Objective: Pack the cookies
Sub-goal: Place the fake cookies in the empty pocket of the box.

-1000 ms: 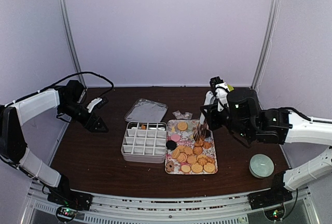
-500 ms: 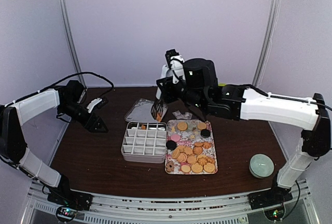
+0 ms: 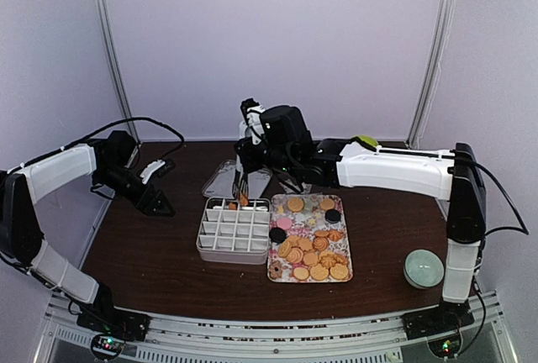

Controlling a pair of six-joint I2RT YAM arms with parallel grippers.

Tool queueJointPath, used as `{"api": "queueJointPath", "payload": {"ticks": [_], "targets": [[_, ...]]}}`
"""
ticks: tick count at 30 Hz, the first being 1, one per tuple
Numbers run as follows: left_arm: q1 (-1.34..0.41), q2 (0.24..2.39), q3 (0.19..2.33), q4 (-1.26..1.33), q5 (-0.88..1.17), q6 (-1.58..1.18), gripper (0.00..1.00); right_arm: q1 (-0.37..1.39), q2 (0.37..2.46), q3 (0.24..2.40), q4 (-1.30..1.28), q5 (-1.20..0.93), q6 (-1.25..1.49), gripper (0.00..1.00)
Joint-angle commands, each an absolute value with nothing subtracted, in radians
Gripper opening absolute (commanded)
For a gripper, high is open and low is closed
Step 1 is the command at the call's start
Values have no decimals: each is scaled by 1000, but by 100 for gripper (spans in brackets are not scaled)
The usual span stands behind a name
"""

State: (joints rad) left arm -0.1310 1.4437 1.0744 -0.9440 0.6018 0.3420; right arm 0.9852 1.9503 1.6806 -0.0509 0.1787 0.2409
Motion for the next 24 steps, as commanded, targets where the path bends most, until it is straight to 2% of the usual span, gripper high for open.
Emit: {"api": "queueJointPath", "payload": {"ticks": [1,9,13,17,24], "targets": [[-132,1421,1081,-944,611,357,71,971,1968,1720,-20,145,268,6],[-132,1422,1082,-945,613,358,71,960,1987,1701,-17,144,270,9],[-131,1427,1083,-945,616,356,71,959,1979,1691,-17,151,267,24],[-131,1430,1086,-945,621,354,71,957,1958,1679,-14,165,259,31],[-131,1425,1082,-945,624,350,71,956,1916,1683,-17,169,240,33]]}}
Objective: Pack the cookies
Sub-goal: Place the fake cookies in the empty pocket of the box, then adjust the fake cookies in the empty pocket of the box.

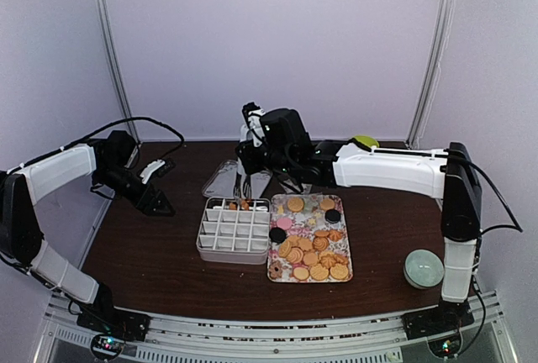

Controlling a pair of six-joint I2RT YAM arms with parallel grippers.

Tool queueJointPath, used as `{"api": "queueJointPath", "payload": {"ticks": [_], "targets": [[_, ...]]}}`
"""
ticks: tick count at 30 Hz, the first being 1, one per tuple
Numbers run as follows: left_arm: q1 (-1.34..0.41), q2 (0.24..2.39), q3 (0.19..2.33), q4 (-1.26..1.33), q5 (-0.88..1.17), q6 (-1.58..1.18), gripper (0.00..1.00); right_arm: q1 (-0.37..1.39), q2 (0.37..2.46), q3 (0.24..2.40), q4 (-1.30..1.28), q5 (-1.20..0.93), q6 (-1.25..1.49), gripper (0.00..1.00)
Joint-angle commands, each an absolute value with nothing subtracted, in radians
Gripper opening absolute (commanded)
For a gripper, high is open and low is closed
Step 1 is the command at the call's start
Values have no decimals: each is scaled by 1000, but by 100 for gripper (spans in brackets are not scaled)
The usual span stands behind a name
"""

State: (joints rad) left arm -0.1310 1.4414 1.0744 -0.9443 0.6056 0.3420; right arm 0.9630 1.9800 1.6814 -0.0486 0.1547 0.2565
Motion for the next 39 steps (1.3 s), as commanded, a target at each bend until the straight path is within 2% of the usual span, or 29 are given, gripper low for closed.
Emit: {"api": "queueJointPath", "payload": {"ticks": [1,9,14,19,30,39], "targets": [[-132,1423,1082,-946,624,349,71,957,1911,1686,-21,167,239,33],[-132,1426,1083,-946,628,349,71,956,1839,1644,-16,181,218,33],[-131,1431,1088,-946,631,342,71,959,1879,1664,-23,141,244,27],[-132,1422,1080,-946,633,347,71,977,1912,1661,-11,121,255,31],[-132,1423,1083,-947,629,348,71,990,1978,1694,-42,174,233,30],[-132,1428,1084,-947,636,346,70,980,1917,1634,-41,234,197,28]]}}
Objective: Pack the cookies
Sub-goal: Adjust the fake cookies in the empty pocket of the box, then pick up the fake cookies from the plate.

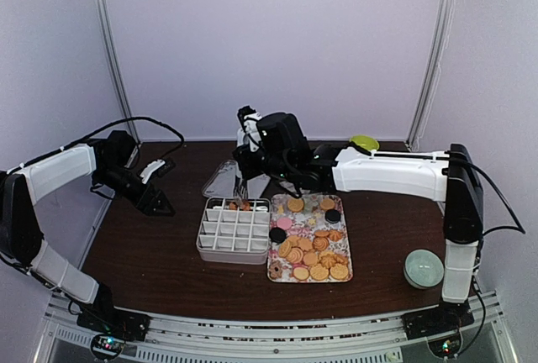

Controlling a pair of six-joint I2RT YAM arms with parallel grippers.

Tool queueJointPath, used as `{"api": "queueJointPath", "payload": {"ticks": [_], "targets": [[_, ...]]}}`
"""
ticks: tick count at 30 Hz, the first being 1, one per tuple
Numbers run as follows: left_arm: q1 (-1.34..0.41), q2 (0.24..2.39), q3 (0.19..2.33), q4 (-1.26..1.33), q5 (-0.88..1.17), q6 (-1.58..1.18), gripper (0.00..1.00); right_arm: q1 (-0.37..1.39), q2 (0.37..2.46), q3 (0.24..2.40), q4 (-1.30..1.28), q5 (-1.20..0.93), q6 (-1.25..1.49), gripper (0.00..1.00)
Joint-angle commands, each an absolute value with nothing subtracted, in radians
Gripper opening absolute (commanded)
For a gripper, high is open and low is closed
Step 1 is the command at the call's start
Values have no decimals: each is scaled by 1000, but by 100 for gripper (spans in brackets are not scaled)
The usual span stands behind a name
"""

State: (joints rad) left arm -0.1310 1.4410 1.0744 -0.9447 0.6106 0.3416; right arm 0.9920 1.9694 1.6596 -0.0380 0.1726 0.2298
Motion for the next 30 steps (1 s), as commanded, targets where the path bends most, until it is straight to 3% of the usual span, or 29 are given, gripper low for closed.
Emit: {"api": "queueJointPath", "payload": {"ticks": [1,18,30], "targets": [[-132,1429,1084,-946,639,345,70,976,1910,1629,-40,235,196,28],[-132,1425,1081,-946,636,346,70,965,1810,1567,-30,238,195,29],[-132,1446,1083,-945,639,364,71,998,1312,1052,-164,385,308,32]]}}
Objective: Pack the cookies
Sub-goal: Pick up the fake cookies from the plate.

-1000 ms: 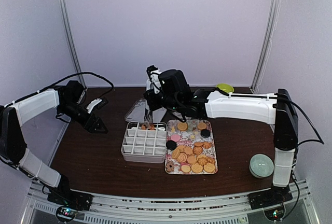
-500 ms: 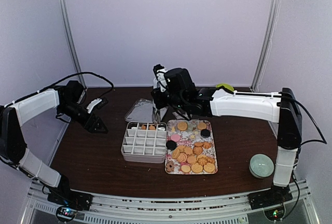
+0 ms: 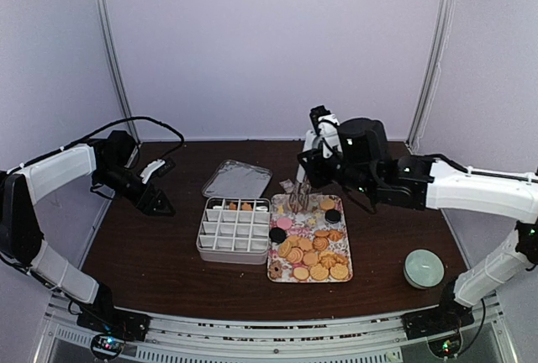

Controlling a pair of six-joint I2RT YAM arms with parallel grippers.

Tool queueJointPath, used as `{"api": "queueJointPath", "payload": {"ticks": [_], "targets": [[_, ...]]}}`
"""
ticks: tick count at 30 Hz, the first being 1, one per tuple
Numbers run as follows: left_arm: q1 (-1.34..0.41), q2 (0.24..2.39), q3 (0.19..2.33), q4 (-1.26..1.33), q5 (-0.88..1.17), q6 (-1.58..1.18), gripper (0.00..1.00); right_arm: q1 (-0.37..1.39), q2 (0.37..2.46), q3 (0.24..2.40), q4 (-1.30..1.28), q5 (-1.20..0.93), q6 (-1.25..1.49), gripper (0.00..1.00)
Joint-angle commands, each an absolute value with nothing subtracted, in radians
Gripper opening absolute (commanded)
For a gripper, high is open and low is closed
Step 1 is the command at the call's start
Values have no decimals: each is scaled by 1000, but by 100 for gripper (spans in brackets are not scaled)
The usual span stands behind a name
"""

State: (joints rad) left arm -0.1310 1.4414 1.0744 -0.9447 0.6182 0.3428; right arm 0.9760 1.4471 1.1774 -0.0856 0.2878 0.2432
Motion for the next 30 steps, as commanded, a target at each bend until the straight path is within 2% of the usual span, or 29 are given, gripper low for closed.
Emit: {"api": "queueJointPath", "payload": {"ticks": [1,5,12,26,30], "targets": [[-132,1447,1084,-945,641,365,71,1005,1273,1019,-194,399,323,32],[-132,1445,1081,-937,647,361,71,1031,1143,928,-306,417,383,36],[-132,1448,1089,-937,647,355,71,1065,1028,868,-463,425,429,38],[-132,1447,1112,-948,645,334,70,1067,1078,807,-351,387,413,36],[-132,1446,1117,-950,641,332,70,1066,1085,801,-334,396,407,31]]}}
